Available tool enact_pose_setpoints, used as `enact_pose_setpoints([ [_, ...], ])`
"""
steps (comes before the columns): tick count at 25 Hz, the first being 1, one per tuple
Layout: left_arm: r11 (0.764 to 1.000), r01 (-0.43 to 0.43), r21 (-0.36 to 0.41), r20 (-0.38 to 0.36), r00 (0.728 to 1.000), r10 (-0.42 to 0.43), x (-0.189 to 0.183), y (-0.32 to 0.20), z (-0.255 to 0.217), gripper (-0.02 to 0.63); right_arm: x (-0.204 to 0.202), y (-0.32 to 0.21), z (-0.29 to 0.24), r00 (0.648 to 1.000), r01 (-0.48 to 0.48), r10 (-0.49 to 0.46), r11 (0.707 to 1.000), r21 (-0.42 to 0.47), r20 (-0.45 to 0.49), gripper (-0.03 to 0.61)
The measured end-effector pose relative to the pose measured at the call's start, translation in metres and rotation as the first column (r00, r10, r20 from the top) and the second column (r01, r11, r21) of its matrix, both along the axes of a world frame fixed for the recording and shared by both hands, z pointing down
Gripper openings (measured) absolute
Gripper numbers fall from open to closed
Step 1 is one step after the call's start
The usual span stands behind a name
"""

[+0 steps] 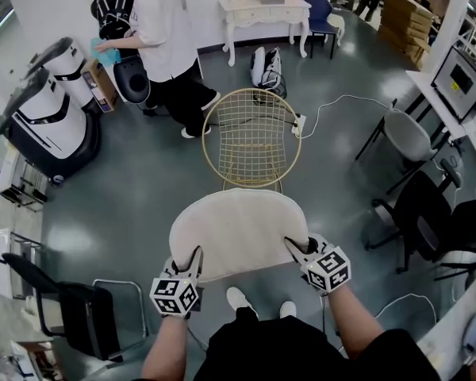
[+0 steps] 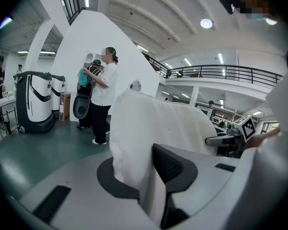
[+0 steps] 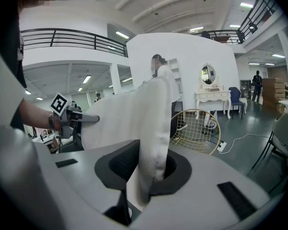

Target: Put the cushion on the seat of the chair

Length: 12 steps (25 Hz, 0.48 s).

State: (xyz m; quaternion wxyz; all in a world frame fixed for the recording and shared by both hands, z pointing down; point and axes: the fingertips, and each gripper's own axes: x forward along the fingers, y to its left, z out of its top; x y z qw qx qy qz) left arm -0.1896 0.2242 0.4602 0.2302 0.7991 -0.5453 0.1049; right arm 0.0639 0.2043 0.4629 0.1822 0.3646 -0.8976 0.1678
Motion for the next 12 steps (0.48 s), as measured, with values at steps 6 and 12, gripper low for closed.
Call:
enact_pose_setpoints([
  [6, 1.000, -0.019, 0.011, 0.000, 1.000, 0.019, -0.042, -0.027, -0.001, 0.100, -0.042, -0.023, -0.001, 1.000, -0.020, 0.020, 1.000, 0.009, -0.001, 0.071],
  [12, 0.999, -0.041, 0.031, 0.011, 0.999, 0.040, -0.075, -0.044, -0.005, 0.100, -0.074, -0.037, -0.001, 0.999, -0.038, 0.038, 0.999, 0.022, 0.007, 0.071],
])
